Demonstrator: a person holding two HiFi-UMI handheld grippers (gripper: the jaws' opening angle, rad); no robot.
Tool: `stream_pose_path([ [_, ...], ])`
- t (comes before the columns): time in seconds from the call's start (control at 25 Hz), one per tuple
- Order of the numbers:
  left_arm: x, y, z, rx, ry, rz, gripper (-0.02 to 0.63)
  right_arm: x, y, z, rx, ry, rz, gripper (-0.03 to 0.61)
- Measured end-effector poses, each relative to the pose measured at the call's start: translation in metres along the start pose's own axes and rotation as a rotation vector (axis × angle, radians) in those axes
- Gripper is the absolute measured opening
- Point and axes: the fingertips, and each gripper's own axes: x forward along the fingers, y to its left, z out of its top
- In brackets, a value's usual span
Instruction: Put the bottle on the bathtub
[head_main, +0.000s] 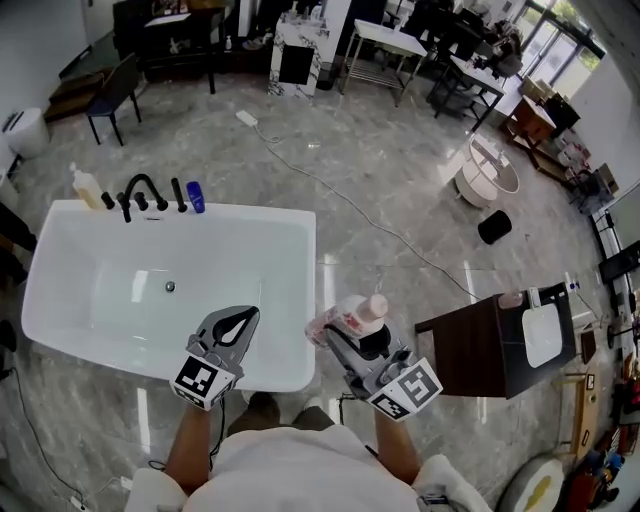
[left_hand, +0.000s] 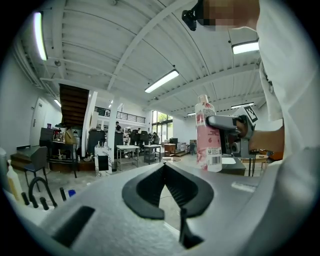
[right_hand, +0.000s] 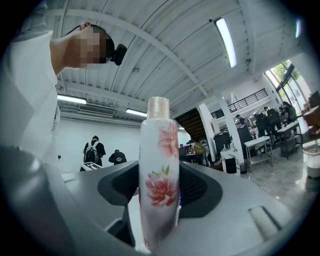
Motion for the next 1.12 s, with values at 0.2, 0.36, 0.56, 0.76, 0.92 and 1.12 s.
stream_pose_path([
  [0.2, 0.036, 0.032, -0.026, -0.04, 0.044, 0.01, 0.003, 0.031, -0.043, -0.018, -0.029, 0.054, 0.015, 0.241],
  [0.36, 0.073, 0.047, -0.036, -0.064, 0.052, 0.043, 0.002, 0.061, -0.09, -0.036, -0.03, 0.087, 0.058, 0.241],
  [0.56, 0.116, 0.067, -0.082, -0.129, 0.066, 0.088, 0.002, 0.114, -0.152, -0.088, -0.058, 0.116, 0.103, 0.241],
  [0.76, 0.157, 0.102, -0.145, -0.176, 0.078, 0.116, 0.002, 0.173, -0.212, -0.153, -0.105, 0.119, 0.123, 0.241],
  [0.92, 0.192, 0.142, -0.195, -0.185, 0.075, 0.125, 0.002, 0.217, -0.259, -0.217, -0.114, 0.143, 0.123, 0.241],
  [1.12, 0.225, 0.191, -0.254, -0.162, 0.093, 0.133, 0.002, 0.267, -0.316, -0.295, -0.081, 0.158, 0.093, 0.241],
])
